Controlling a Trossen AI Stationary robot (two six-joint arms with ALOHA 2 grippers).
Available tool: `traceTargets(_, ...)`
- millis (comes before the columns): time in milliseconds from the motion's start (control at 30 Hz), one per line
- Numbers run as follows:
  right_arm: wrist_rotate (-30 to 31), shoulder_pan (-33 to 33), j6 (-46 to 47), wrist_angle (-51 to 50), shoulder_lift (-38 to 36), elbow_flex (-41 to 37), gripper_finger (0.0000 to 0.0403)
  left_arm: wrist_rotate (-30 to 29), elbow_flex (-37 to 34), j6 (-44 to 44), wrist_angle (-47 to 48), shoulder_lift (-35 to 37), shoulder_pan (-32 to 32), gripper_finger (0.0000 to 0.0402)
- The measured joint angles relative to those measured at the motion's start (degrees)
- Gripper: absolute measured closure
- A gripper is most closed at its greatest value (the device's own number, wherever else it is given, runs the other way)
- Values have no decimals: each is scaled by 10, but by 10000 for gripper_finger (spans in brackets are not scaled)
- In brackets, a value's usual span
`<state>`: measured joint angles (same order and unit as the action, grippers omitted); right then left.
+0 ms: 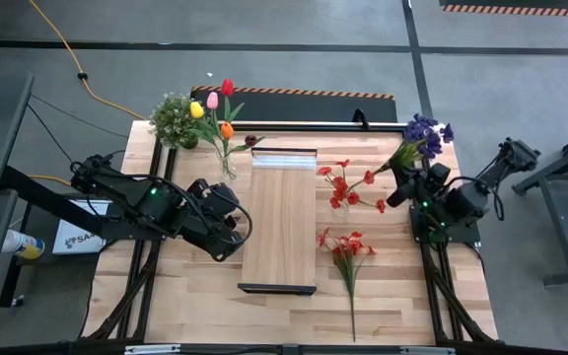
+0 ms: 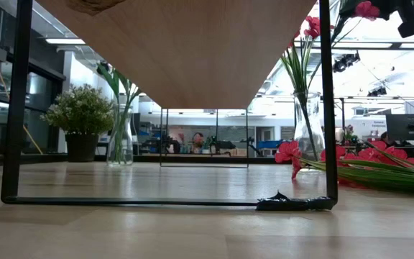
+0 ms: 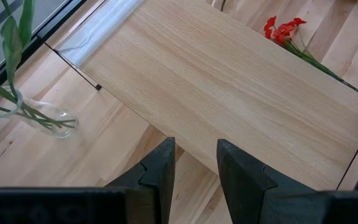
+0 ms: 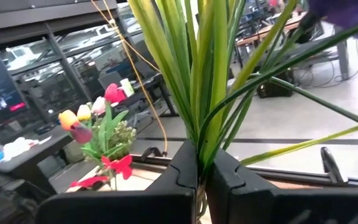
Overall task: Pick and place flowers into a vace then onto a shelf
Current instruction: Put the purple flowers into the right vase
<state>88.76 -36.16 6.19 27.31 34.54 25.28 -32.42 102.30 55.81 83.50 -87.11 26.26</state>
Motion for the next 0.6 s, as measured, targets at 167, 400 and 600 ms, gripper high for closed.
traceTargets(167,-7,21,-2,0,-2,0,403,0,0,0,0,0,0,250)
traceTargets(400,-24,39,0,4,-25,0,403,0,0,0,1,0,0,250)
traceTargets(600,-56,40,-2,-1,-44,0,402,0,0,0,2,0,0,250)
